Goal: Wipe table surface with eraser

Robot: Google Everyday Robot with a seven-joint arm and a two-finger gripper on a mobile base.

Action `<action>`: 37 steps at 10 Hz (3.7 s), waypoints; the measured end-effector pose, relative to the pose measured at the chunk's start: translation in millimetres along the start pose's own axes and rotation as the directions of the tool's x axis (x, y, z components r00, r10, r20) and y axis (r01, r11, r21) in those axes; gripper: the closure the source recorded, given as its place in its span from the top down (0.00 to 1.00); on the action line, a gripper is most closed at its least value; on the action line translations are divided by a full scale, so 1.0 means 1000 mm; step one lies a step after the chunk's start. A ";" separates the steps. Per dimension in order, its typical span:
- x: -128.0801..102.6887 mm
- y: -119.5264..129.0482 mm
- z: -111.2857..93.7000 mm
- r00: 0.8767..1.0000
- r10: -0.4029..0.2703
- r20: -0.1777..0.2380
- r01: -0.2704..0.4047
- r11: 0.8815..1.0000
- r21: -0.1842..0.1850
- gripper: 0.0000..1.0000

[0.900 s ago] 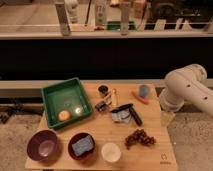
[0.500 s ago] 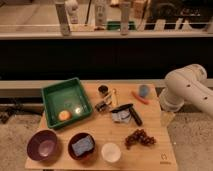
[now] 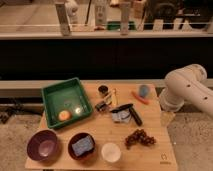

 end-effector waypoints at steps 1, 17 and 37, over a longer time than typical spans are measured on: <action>-0.012 -0.006 0.004 1.000 -0.009 0.009 0.009 1.000 0.013 0.80; -0.056 -0.045 0.027 0.994 -0.099 0.049 0.096 0.992 0.077 0.80; -0.061 -0.094 0.062 0.975 -0.213 0.064 0.205 0.972 0.113 0.80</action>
